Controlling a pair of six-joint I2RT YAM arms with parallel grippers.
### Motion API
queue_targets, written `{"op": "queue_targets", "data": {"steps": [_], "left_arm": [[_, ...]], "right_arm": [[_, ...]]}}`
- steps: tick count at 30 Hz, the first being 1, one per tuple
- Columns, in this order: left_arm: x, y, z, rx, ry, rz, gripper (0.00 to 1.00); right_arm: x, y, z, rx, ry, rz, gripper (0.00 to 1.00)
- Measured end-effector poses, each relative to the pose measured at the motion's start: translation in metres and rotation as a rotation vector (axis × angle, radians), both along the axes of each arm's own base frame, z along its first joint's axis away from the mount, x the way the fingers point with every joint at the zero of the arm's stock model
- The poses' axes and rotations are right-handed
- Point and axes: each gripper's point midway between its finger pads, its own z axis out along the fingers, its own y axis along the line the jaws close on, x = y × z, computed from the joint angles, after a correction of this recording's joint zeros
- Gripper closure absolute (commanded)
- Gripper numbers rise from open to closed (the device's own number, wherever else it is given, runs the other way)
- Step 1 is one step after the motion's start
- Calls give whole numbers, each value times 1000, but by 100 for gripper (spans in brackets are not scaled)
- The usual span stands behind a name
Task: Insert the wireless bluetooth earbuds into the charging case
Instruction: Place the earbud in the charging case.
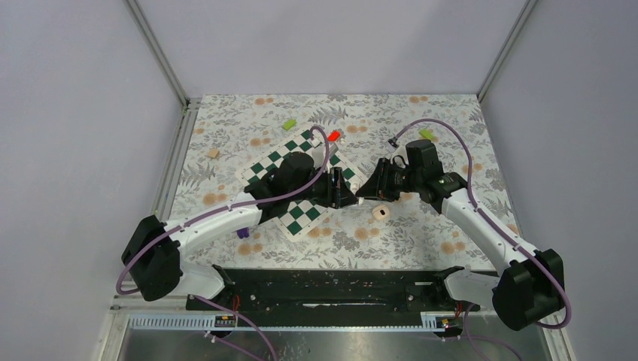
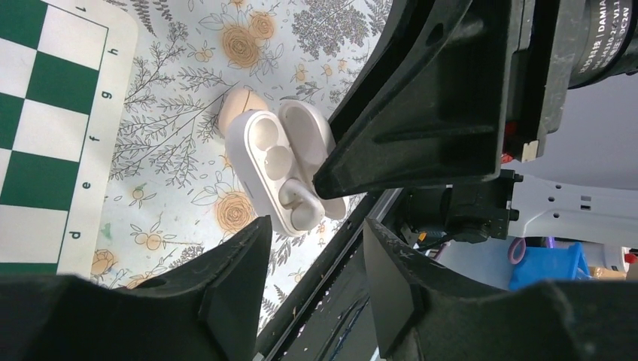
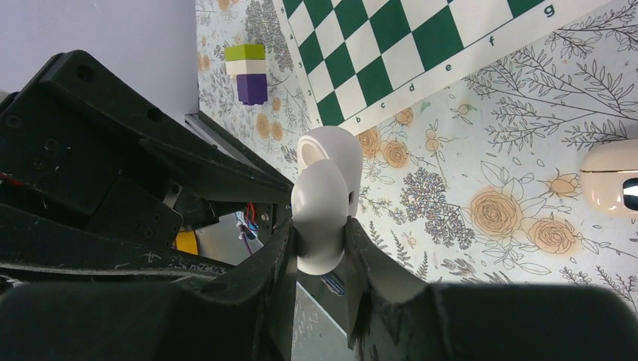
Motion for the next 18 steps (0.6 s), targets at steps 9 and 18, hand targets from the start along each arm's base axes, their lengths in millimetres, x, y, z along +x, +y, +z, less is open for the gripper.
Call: {"op": "queue_targets", "data": {"steps": [9, 18], "left_arm": [[5, -4, -1, -19, 12, 24, 64], [6, -4, -7, -5, 17, 27, 66]], "right_arm": [[-2, 1, 2, 11, 7, 8, 100], [-3, 0, 0, 4, 15, 5, 100]]}}
